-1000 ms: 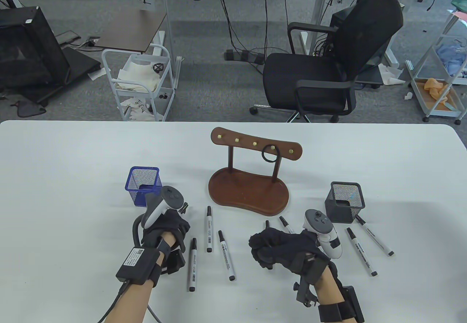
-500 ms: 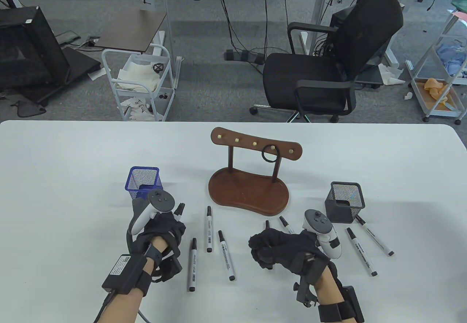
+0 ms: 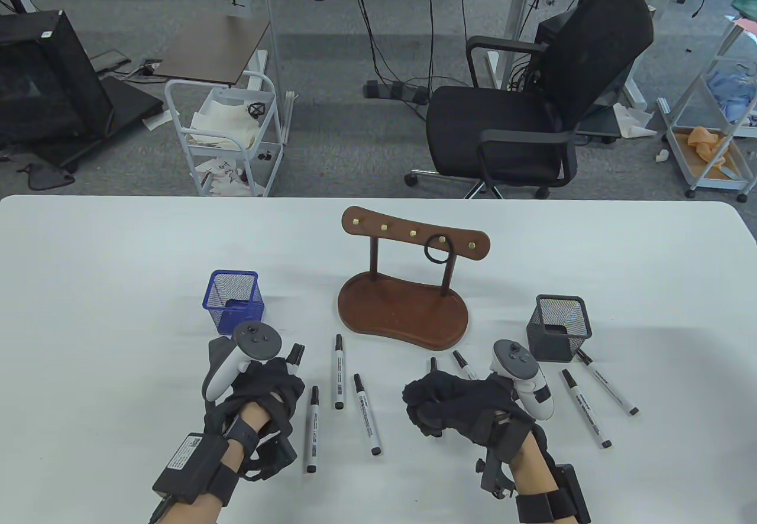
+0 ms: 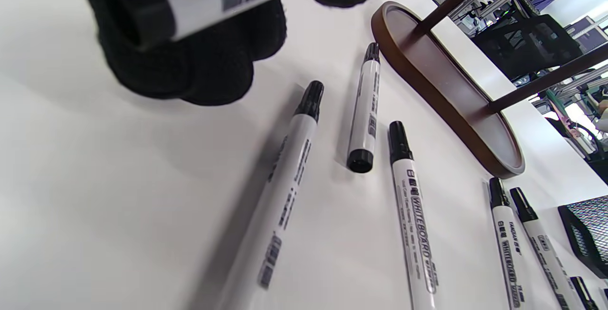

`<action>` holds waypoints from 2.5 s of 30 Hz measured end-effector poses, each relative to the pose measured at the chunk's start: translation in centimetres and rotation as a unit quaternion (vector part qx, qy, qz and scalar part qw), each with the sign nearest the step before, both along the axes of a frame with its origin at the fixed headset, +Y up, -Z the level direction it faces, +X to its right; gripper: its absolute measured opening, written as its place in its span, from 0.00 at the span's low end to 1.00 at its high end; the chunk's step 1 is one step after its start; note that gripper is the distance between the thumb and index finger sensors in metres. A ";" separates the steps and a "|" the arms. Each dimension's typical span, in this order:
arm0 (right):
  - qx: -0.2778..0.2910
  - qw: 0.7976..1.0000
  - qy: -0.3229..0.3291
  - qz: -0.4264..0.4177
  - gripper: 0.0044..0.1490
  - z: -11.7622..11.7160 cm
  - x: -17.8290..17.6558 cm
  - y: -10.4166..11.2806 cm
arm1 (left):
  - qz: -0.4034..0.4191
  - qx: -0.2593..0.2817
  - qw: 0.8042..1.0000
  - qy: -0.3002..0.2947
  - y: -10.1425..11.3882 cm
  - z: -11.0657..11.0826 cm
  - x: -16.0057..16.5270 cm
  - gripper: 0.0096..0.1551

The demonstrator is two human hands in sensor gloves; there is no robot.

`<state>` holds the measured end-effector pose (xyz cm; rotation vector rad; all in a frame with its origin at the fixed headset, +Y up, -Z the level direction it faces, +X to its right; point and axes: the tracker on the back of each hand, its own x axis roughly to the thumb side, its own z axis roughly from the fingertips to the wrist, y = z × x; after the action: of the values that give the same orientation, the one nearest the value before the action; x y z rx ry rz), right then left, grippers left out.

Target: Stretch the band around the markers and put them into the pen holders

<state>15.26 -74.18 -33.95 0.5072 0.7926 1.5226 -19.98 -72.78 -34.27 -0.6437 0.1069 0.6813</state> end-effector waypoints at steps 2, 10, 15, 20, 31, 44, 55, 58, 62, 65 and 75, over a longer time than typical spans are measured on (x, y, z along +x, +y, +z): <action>0.000 1.000 0.000 0.000 0.31 0.0 0.0 0.0 | 0.013 0.001 1.000 0.005 -0.1 0.4 0.0 0.26; 0.003 1.000 0.000 0.002 0.31 0.0 0.0 0.0 | 0.041 -0.003 0.999 0.023 -0.5 1.9 0.5 0.32; 0.004 1.000 0.000 0.002 0.31 0.1 -0.1 0.0 | 0.036 -0.019 0.999 0.015 -1.3 2.6 1.4 0.44; 0.004 1.000 0.001 0.002 0.31 0.1 -0.1 0.0 | 0.002 -0.016 1.000 0.004 -2.3 2.9 2.6 0.52; 0.004 1.000 0.003 0.001 0.31 0.1 -0.1 0.1 | -0.049 -0.023 0.999 -0.001 -3.1 3.2 2.9 0.49; 0.001 1.000 0.002 0.002 0.31 0.1 0.0 0.1 | -0.060 -0.018 0.998 0.016 -3.5 3.2 2.3 0.44; 0.001 1.000 0.005 0.004 0.31 0.2 -0.1 0.1 | -0.119 0.003 0.993 0.018 -3.2 2.9 2.6 0.33; 0.001 1.000 0.005 0.004 0.31 0.2 -0.1 0.1 | -0.130 0.010 0.991 0.014 -3.2 2.8 2.6 0.31; 0.000 1.000 0.005 0.004 0.31 0.2 -0.1 0.1 | -0.142 0.015 0.990 0.003 -3.2 2.6 2.6 0.30; 0.000 1.000 0.005 0.003 0.30 0.2 -0.1 0.1 | -0.132 0.010 0.991 -0.005 -3.2 2.5 2.4 0.29; -0.002 1.000 0.004 0.002 0.30 0.2 -0.1 0.2 | -0.068 -0.006 0.998 0.001 -2.2 1.8 1.7 0.28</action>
<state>15.20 -73.97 -33.75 0.5103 0.8035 1.5234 -18.28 -75.02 -32.47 -0.6423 0.1552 0.5492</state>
